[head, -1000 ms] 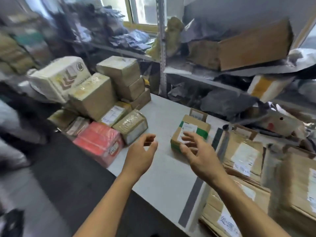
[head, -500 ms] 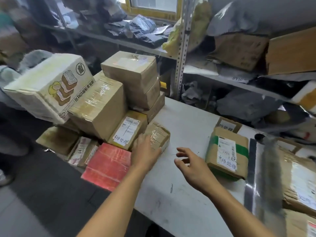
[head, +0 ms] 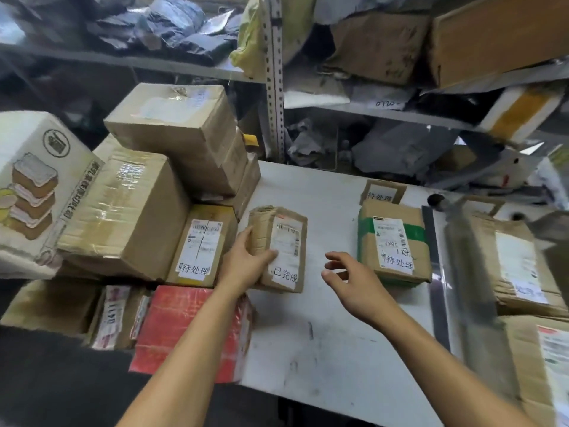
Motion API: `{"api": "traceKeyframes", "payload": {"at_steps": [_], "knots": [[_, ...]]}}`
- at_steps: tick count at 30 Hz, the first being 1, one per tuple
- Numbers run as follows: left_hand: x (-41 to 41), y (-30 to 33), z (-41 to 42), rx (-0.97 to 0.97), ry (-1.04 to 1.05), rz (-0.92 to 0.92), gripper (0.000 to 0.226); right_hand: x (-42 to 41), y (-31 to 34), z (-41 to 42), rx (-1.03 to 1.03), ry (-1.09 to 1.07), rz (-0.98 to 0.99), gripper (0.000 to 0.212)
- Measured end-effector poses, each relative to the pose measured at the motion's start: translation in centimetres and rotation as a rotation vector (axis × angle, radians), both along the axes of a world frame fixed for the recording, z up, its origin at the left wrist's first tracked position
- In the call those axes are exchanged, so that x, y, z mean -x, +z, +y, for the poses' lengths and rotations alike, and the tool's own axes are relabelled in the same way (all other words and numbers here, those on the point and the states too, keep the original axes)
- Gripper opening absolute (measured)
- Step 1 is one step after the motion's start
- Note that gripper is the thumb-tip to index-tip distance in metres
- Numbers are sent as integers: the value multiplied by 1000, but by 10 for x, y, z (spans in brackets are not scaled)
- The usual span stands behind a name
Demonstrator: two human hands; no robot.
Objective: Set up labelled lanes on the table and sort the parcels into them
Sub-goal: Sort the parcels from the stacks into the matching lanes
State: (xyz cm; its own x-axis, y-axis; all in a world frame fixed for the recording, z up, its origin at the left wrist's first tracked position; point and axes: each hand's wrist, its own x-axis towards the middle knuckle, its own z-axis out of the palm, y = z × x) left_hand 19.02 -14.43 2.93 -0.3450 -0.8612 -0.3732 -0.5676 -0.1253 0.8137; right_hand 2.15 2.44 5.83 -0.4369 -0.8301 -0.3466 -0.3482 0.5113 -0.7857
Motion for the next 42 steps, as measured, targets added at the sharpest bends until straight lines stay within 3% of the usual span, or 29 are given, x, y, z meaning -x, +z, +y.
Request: {"api": "traceKeyframes", "payload": {"at_steps": [4, 6, 9, 15, 21, 26, 30, 38, 42], "knots": [[14, 25, 20, -269, 14, 390, 66, 5, 2, 7, 50, -122, -107, 53], [25, 37, 37, -333, -65, 486, 54, 11, 6, 15, 120, -185, -298, 56], [44, 49, 69, -352, -174, 522, 45, 23, 11, 38, 259, -214, -545, 48], [74, 46, 142, -346, -309, 467, 48, 43, 3, 107, 285, -308, -659, 53], [93, 40, 203, -370, -396, 407, 54, 53, -12, 176, 243, -405, -679, 45], [127, 48, 245, -368, -396, 421, 55, 83, -3, 220, 269, -434, -616, 24], [159, 59, 271, -377, -410, 472, 56, 112, 11, 248, 328, -452, -575, 29], [214, 66, 315, -433, -529, 550, 58, 149, 36, 309, 460, -595, -492, 59], [241, 69, 347, -456, -647, 579, 49, 164, 45, 352, 503, -689, -460, 50]]}}
